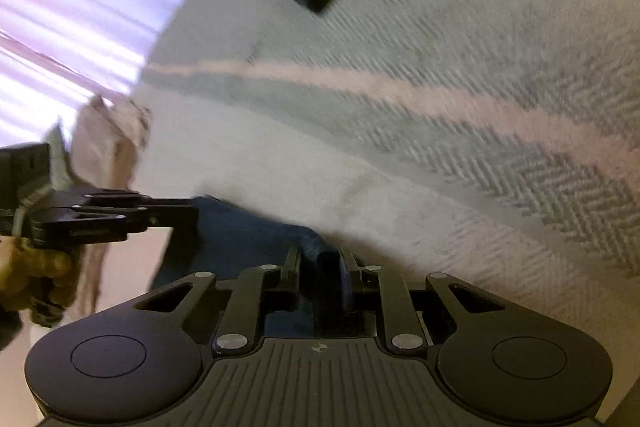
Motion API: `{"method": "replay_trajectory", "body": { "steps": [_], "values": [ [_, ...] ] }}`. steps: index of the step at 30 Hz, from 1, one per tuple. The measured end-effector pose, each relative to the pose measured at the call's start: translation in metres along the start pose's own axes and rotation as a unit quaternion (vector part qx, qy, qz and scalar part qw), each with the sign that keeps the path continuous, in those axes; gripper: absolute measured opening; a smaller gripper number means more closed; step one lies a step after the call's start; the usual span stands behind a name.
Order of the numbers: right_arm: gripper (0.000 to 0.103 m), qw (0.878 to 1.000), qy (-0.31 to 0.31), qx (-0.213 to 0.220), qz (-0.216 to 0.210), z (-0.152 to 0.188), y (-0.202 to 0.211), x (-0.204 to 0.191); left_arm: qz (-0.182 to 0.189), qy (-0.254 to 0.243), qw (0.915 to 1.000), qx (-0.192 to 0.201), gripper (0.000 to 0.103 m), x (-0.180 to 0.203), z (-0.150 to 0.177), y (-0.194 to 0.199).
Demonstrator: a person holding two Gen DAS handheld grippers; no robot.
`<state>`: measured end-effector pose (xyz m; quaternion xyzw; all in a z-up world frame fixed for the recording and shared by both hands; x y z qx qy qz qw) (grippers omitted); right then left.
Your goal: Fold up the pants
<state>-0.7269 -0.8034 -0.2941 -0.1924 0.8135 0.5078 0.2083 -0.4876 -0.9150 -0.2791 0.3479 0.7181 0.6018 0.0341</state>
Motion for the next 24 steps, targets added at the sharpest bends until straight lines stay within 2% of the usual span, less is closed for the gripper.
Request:
{"method": "replay_trajectory", "body": {
  "steps": [4, 8, 10, 12, 16, 18, 21, 24],
  "values": [
    [0.022, 0.999, 0.036, -0.005, 0.022, -0.009, 0.005, -0.003, -0.004, 0.014, 0.9999, 0.006, 0.021, -0.008, -0.004, 0.001],
    [0.023, 0.993, 0.073, 0.052, 0.083, -0.001, 0.046, -0.024, -0.023, 0.028, 0.9986, 0.039, 0.018, -0.023, -0.002, 0.033],
    [0.023, 0.988, 0.101, 0.081, 0.083, 0.009, 0.064, -0.043, -0.036, 0.025, 0.9974, 0.058, 0.018, -0.029, 0.007, 0.060],
    [0.023, 0.987, 0.122, 0.078, 0.063, 0.021, 0.069, -0.063, -0.037, 0.025, 0.9967, 0.068, 0.018, -0.032, 0.024, 0.084],
    [0.023, 0.987, 0.159, 0.032, 0.002, 0.045, 0.042, -0.099, -0.033, 0.036, 0.9966, 0.067, 0.018, -0.035, 0.082, 0.121],
    [0.023, 0.985, 0.173, -0.005, -0.011, 0.055, 0.016, -0.105, -0.034, 0.049, 0.9966, 0.057, 0.020, -0.039, 0.116, 0.129],
    [0.022, 0.986, 0.161, -0.043, 0.029, 0.064, -0.018, -0.092, -0.041, 0.062, 0.9964, 0.041, 0.026, -0.048, 0.169, 0.138],
    [0.024, 0.984, 0.165, -0.027, 0.062, 0.066, -0.012, -0.100, -0.042, 0.039, 0.9981, 0.020, 0.031, -0.054, 0.214, 0.142]
  ]
}}
Point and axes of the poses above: each gripper's, at about its wrist camera, not at the fingertips, and y roughly against the way its jaws point, x to its right, z to its underside, the point moved 1 cm from there along -y, roughly the way its jaws point, and after that the axes turned 12 degrees about y, right-handed, at the moved point
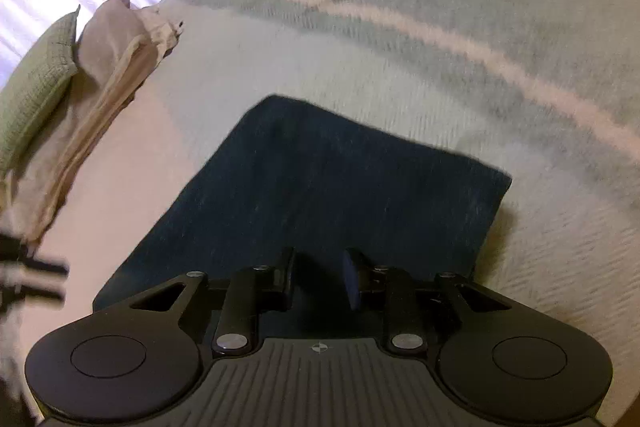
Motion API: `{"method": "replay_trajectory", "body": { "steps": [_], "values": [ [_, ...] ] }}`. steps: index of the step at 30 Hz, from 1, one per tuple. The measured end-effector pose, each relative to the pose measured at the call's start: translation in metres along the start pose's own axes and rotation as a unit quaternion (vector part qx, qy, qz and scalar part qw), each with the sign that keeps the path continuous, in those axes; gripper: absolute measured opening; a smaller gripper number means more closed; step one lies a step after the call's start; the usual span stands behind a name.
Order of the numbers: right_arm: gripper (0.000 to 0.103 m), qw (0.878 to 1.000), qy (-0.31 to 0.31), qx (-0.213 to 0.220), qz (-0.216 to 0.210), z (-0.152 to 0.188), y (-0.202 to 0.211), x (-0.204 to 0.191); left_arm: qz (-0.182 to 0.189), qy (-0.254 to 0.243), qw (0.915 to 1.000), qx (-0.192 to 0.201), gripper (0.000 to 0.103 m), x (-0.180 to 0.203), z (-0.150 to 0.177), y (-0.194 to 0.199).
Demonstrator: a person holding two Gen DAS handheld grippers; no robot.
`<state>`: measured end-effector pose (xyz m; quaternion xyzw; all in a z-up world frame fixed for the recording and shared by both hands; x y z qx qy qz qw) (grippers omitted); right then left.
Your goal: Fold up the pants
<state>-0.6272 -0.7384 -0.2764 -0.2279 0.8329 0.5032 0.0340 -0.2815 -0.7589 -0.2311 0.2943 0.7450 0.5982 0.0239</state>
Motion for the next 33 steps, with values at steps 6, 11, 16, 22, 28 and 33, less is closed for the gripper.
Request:
{"method": "replay_trajectory", "body": {
  "steps": [6, 11, 16, 22, 28, 33],
  "values": [
    [0.031, 0.997, 0.076, 0.002, -0.005, 0.032, 0.024, -0.062, 0.027, -0.132, 0.9908, -0.016, 0.032, 0.010, 0.050, -0.024],
    [0.033, 0.996, 0.083, -0.018, 0.007, 0.066, 0.004, -0.088, 0.046, -0.189, 0.9809, 0.010, 0.028, 0.007, 0.058, -0.051],
    [0.033, 0.997, 0.075, -0.006, 0.030, 0.078, 0.008, -0.092, -0.003, -0.020, 0.9986, 0.049, 0.000, -0.057, 0.043, -0.062],
    [0.033, 0.998, 0.061, 0.005, 0.033, 0.088, 0.037, -0.115, 0.047, 0.016, 0.9953, 0.083, 0.002, -0.049, 0.069, -0.015],
    [0.033, 0.999, 0.038, -0.007, 0.011, 0.106, 0.028, -0.114, 0.150, 0.027, 0.9843, 0.088, 0.004, 0.010, 0.071, -0.022],
    [0.033, 0.999, 0.047, -0.018, -0.006, 0.106, 0.024, -0.091, 0.101, 0.098, 0.9875, 0.071, 0.003, -0.013, 0.066, -0.060]
  ]
}}
Point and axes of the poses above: each gripper's, at about its wrist camera, not at the fingertips, and y roughly against the way its jaws point, x to its right, z to its underside, the point moved 1 cm from there along -y, roughly the way its jaws point, and after that the axes turned 12 degrees about y, right-handed, at the moved point
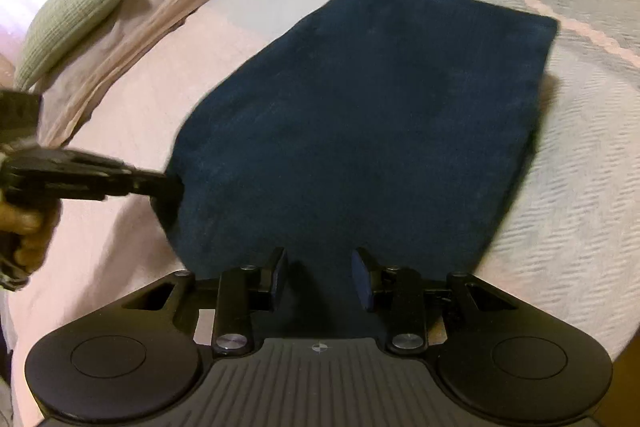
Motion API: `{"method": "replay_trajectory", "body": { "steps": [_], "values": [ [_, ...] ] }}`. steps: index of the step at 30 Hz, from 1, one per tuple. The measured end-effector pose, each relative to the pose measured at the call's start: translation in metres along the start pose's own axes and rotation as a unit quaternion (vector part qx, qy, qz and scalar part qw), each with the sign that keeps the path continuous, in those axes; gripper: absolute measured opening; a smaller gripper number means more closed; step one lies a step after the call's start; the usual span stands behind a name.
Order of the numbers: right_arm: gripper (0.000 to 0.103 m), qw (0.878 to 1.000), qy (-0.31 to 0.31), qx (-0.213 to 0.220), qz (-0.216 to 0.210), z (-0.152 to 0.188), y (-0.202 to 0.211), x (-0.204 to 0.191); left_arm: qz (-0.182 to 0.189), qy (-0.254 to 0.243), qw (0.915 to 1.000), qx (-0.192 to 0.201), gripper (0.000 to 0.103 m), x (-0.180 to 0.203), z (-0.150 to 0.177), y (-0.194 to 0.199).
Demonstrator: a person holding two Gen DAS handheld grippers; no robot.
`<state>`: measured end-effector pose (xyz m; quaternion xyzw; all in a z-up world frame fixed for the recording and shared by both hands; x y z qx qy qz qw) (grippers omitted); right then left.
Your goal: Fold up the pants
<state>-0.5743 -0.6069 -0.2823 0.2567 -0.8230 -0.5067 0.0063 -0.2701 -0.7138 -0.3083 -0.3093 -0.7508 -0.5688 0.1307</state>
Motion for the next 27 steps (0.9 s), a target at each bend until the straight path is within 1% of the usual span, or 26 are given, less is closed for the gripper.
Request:
{"method": "replay_trajectory", "body": {
  "steps": [1, 3, 5, 6, 9, 11, 12, 13, 14, 16, 17, 19, 20, 21, 22, 23, 25, 27],
  "values": [
    [0.033, 1.000, -0.001, -0.002, 0.008, -0.003, 0.005, 0.004, -0.006, 0.004, 1.0000, -0.001, 0.003, -0.003, 0.001, 0.000],
    [0.033, 1.000, -0.012, 0.001, 0.028, -0.012, 0.019, 0.018, -0.034, -0.002, 0.9994, -0.001, 0.002, 0.002, 0.002, 0.008],
    [0.033, 0.999, -0.025, 0.017, 0.030, -0.026, 0.030, 0.033, -0.059, 0.007, 0.9982, 0.001, 0.002, 0.007, 0.002, 0.020],
    [0.033, 0.999, -0.022, 0.026, 0.030, -0.036, 0.034, 0.040, -0.067, 0.014, 0.9976, 0.008, 0.007, 0.012, 0.001, 0.028],
    [0.034, 0.998, -0.002, 0.048, 0.028, -0.071, 0.033, 0.063, -0.057, 0.026, 0.9978, 0.022, 0.009, 0.033, -0.006, 0.040],
    [0.034, 0.998, 0.004, 0.054, 0.033, -0.094, 0.023, 0.079, -0.054, 0.026, 0.9977, 0.031, 0.009, 0.052, -0.017, 0.031],
    [0.034, 0.998, 0.004, 0.050, 0.039, -0.103, 0.012, 0.085, -0.052, 0.026, 0.9978, 0.031, 0.009, 0.058, -0.022, 0.022],
    [0.034, 0.998, 0.000, 0.036, 0.043, -0.107, 0.000, 0.094, -0.060, 0.026, 0.9974, 0.030, 0.011, 0.062, -0.028, 0.011],
    [0.033, 0.999, -0.005, 0.022, 0.035, -0.111, -0.014, 0.104, -0.074, 0.031, 0.9964, 0.028, 0.011, 0.062, -0.031, 0.002],
    [0.033, 1.000, 0.003, 0.015, 0.023, -0.116, -0.031, 0.119, -0.089, 0.064, 0.9938, 0.019, 0.010, 0.051, -0.035, -0.014],
    [0.033, 1.000, 0.013, 0.010, 0.016, -0.119, -0.036, 0.122, -0.096, 0.075, 0.9924, 0.015, 0.004, 0.046, -0.036, -0.022],
    [0.033, 1.000, 0.007, 0.009, 0.005, -0.125, -0.029, 0.124, -0.104, 0.086, 0.9908, 0.011, 0.003, 0.044, -0.037, -0.020],
    [0.033, 1.000, 0.000, 0.015, 0.001, -0.124, -0.021, 0.126, -0.108, 0.088, 0.9902, 0.012, 0.004, 0.047, -0.039, -0.015],
    [0.034, 1.000, -0.005, 0.027, 0.002, -0.123, -0.011, 0.127, -0.112, 0.088, 0.9897, 0.015, 0.006, 0.054, -0.044, -0.012],
    [0.034, 0.999, -0.010, 0.035, 0.004, -0.122, -0.002, 0.130, -0.112, 0.086, 0.9898, 0.022, 0.006, 0.062, -0.048, -0.006],
    [0.034, 0.999, -0.016, 0.035, 0.004, -0.120, 0.002, 0.133, -0.103, 0.091, 0.9901, 0.029, 0.006, 0.069, -0.053, -0.003],
    [0.034, 1.000, -0.022, 0.012, 0.005, -0.119, -0.006, 0.139, -0.079, 0.104, 0.9905, 0.044, 0.006, 0.081, -0.063, -0.005],
    [0.034, 1.000, -0.009, -0.006, 0.002, -0.118, -0.022, 0.145, -0.070, 0.100, 0.9913, 0.048, 0.007, 0.089, -0.074, -0.018]
  ]
}}
Point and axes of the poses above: each gripper's, at about its wrist camera, not at the fingertips, and y roughly against the way its jaws point, x to its right, z to its underside, the point moved 1 cm from there along -y, roughly the way its jaws point, and after that the axes turned 12 degrees about y, right-handed, at the moved point
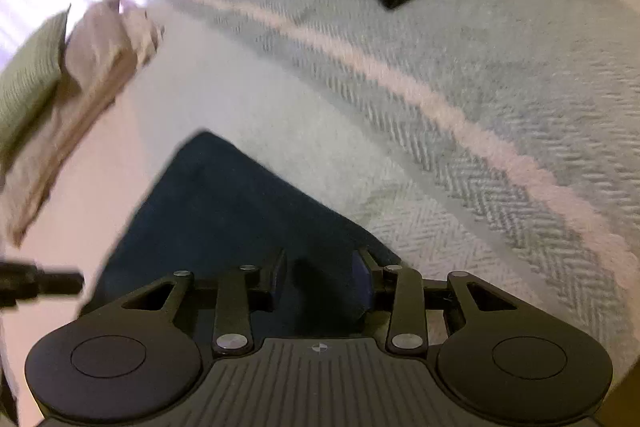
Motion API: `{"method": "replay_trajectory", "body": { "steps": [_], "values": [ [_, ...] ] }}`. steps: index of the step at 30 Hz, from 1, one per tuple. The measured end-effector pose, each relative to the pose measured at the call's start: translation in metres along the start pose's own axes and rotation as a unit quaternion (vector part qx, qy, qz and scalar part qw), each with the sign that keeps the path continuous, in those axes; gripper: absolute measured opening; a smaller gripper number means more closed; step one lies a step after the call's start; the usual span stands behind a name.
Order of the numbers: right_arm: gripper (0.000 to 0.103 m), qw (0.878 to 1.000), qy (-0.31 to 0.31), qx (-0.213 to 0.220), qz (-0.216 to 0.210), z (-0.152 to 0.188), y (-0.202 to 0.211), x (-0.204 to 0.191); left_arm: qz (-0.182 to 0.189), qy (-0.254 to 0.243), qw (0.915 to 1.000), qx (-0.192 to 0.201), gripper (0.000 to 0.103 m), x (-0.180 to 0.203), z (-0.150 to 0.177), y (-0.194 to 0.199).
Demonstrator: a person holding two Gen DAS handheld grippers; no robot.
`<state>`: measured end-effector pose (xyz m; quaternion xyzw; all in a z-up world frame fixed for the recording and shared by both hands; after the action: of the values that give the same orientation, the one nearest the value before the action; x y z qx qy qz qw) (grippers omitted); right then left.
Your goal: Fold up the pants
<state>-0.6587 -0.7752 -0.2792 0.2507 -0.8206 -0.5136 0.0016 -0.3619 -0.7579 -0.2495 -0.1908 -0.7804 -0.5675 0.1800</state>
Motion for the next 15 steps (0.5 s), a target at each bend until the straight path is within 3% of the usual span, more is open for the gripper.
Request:
{"method": "replay_trajectory", "body": {
  "steps": [6, 12, 14, 15],
  "values": [
    [0.034, 0.998, 0.052, -0.030, -0.003, -0.008, -0.023, 0.004, -0.036, 0.015, 0.9992, -0.013, 0.007, -0.002, -0.017, -0.051],
    [0.037, 0.999, 0.023, -0.035, -0.011, -0.015, -0.004, 0.009, -0.068, 0.044, 0.9966, -0.015, 0.009, -0.005, -0.016, -0.038],
    [0.048, 0.999, 0.008, -0.046, 0.016, -0.011, 0.004, 0.009, -0.084, 0.051, 0.9951, -0.003, 0.011, -0.003, -0.014, -0.019],
    [0.059, 0.998, 0.002, -0.057, 0.032, -0.009, 0.009, 0.008, -0.086, 0.061, 0.9944, 0.001, 0.011, -0.005, -0.012, -0.013]
  ]
}}
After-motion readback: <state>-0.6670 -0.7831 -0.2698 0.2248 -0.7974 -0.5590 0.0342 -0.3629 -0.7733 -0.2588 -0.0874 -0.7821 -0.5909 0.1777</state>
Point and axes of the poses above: each gripper's, at about its wrist camera, not at the fingertips, and y roughly against the way its jaws point, x to its right, z to its underside, the point moved 1 cm from there along -y, roughly the way its jaws point, and after that the axes turned 12 degrees about y, right-handed, at the moved point
